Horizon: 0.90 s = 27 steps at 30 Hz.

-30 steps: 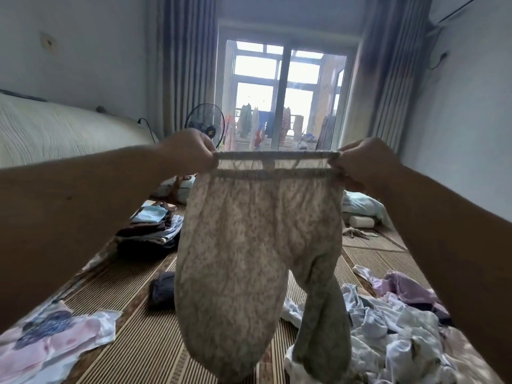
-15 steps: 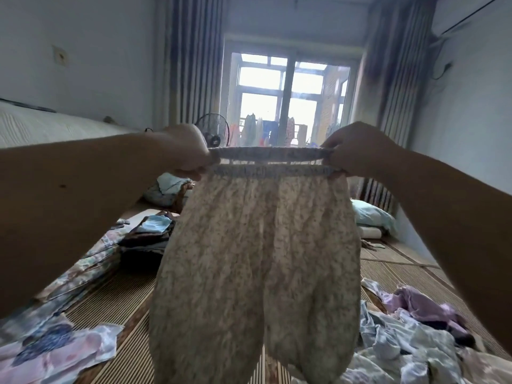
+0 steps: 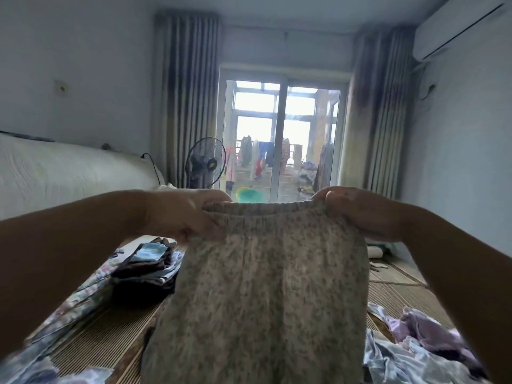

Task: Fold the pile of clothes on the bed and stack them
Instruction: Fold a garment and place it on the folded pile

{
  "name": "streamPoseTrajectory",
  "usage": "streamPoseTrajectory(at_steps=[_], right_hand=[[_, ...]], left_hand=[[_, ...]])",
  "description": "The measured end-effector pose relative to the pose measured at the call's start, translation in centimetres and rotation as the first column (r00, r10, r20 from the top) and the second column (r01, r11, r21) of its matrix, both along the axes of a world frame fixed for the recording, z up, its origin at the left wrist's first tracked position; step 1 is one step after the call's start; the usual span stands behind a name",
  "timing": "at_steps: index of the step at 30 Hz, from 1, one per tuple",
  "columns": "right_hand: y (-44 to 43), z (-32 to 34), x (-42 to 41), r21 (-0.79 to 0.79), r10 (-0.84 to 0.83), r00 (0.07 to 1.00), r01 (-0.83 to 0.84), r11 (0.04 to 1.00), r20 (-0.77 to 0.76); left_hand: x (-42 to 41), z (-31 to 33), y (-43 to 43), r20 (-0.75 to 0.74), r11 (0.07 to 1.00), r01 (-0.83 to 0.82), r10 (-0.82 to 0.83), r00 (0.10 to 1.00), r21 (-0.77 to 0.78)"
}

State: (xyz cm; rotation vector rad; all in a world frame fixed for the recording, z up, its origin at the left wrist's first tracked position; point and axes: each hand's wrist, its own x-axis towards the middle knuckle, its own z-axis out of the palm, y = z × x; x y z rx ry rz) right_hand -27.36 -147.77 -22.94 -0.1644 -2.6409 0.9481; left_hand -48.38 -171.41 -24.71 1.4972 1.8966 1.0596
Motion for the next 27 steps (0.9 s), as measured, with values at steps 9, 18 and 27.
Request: streamPoseTrajectory(at_steps=[9,18,27], right_hand=[[0.6,-1.0,-2.9,-0.151,-0.343,0.91,0.315,0.937,-0.23],[-3.8,-3.0,-8.6,-0.532,-0.495,0.784,0.255,0.808,-0.375],[-3.5,-2.2,-6.4,-0.332,-0.13,0.902,-0.016,0.943,-0.413]], left_hand=[[-1.1,-0.3,3.0,-0.256,0.855,-0.4,0.489,0.834,0.33],[3.6,0.9,9.1,0.32,0.772,-0.541,0.446,0.836,0.334],[5.5,2.5,5.9,0.053,0.97,-0.063,0.052,0.997,0.236]])
